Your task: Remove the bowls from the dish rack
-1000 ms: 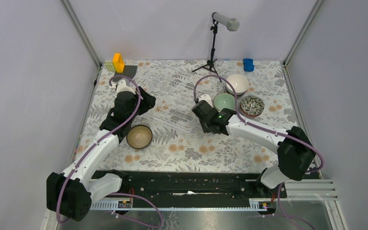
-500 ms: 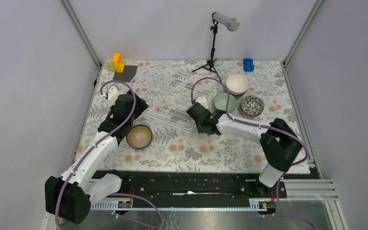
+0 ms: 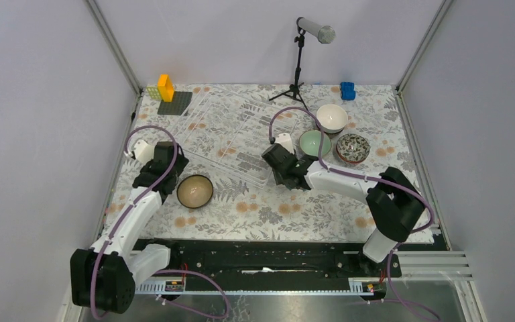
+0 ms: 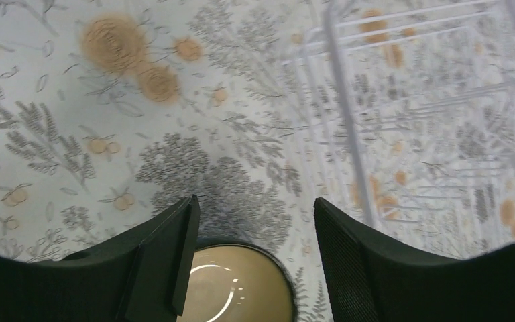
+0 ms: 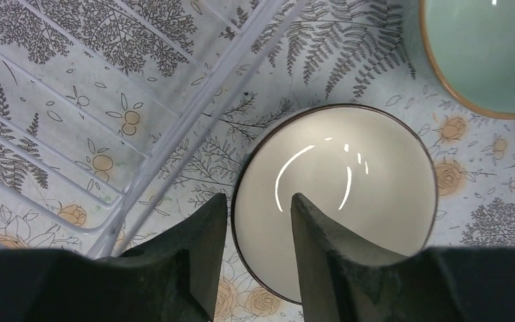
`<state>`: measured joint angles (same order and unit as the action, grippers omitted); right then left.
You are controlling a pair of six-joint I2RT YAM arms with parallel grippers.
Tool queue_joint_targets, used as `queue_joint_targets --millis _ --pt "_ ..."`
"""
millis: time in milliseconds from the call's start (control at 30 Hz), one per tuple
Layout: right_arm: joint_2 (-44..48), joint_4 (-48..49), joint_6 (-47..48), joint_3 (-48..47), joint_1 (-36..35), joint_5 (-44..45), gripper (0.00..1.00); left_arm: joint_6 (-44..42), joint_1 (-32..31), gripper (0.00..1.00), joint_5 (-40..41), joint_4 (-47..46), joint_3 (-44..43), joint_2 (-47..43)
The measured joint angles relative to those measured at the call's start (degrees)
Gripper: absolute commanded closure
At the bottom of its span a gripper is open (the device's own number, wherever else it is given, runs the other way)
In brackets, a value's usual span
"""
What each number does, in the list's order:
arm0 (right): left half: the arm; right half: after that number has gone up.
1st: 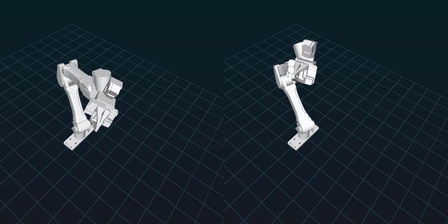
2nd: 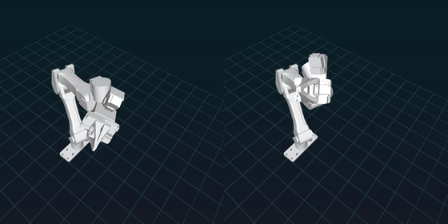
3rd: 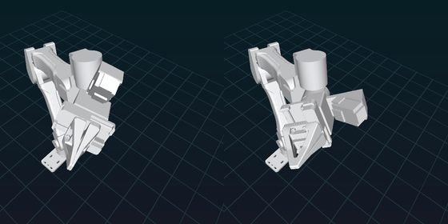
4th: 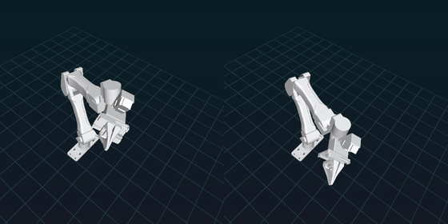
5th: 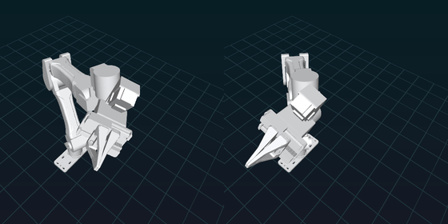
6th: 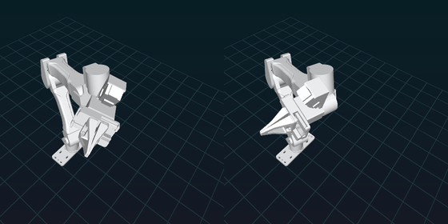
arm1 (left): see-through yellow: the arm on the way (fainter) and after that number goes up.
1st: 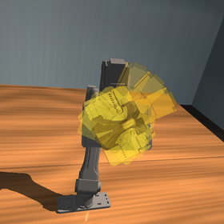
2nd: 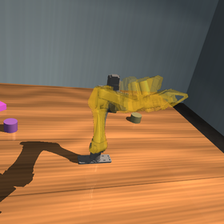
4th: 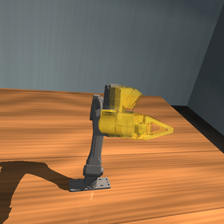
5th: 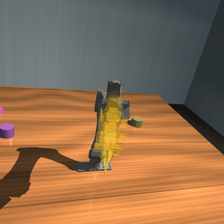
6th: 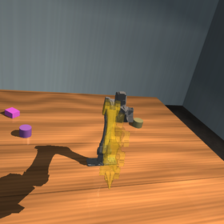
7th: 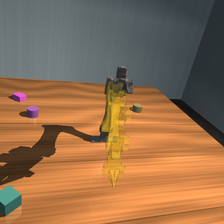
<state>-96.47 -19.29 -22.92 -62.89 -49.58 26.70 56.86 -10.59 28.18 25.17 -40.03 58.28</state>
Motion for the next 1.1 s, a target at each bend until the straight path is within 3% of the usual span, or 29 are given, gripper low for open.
queue_joint_targets --millis 100,233,400,600,767,967,1100 --pt "3.1 1.4 0.4 2.4 0.0 0.9 0.52 0.4 2.1 0.32 -0.9 0.0 2.5 0.0" --pt "9.8 3.1 0.6 5.5 0.0 4.1 0.33 0.0 3.4 0.31 -2.1 -1.0 4.2 0.1" --pt "19.7 7.0 1.4 9.9 0.0 11.0 0.12 -7.8 4.2 0.17 -8.6 -9.2 5.5 2.5" --pt "31.0 13.2 3.0 17.8 1.0 16.6 0.05 -16.2 4.2 0.08 -14.0 -16.6 5.8 6.7" --pt "36.5 15.8 3.4 18.9 9.0 15.7 0.0 -21.4 4.2 0.07 -14.5 -17.6 4.6 10.9" --pt "36.0 26.6 8.0 23.3 17.8 13.4 0.0 -29.3 4.3 0.01 -13.9 -21.7 4.3 13.0" --pt "33.8 31.6 8.9 28.7 24.5 9.1 0.0 -35.7 4.4 0.01 -14.0 -32.5 7.9 13.1"
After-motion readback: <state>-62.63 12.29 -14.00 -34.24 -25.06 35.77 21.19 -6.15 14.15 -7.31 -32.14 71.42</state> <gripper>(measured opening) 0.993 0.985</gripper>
